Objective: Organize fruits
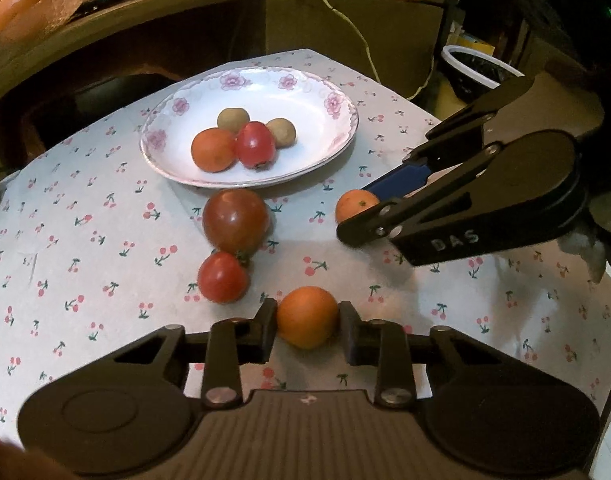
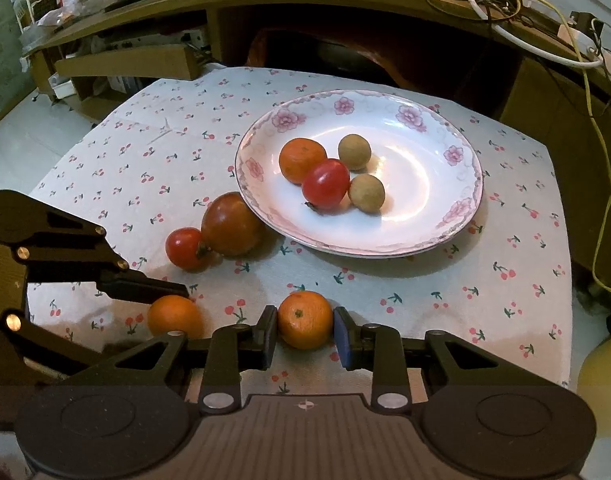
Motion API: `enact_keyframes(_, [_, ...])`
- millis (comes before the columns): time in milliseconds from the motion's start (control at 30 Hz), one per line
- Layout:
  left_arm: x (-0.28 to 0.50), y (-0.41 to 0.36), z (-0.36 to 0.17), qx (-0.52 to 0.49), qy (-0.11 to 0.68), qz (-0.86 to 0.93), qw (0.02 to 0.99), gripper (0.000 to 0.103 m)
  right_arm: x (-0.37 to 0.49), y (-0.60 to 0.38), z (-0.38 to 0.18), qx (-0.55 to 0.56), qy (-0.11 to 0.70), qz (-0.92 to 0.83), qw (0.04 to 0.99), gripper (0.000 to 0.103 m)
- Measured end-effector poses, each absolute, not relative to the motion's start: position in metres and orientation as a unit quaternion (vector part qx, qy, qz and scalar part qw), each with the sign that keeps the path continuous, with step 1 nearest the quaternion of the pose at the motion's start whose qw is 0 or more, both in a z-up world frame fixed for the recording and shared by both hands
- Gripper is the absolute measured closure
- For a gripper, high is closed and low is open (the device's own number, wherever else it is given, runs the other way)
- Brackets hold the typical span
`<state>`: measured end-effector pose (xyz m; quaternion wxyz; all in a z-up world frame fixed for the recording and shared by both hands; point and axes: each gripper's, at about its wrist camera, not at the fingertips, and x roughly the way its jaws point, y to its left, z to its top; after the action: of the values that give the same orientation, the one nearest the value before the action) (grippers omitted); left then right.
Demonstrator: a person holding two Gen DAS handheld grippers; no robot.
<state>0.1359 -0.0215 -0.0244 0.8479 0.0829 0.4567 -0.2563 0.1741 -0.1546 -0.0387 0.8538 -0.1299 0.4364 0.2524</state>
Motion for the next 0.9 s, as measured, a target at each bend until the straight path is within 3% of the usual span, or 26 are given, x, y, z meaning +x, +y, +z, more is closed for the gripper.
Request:
enact_keyframes(500, [0.12,-0.016,-0.025,0.1,0.453,-0.258,0.848,0.065,0.137,-0.166,-0.039,-0.126,0.446,0.234,0.855,0.072])
enact_keyframes(900, [0.122,-0.016,-0.026,0.125,0.449,-0.252,0.848,0.048,0.138,-0.169,-0.042,-0.122,0.442,0.249,0.853,0.061])
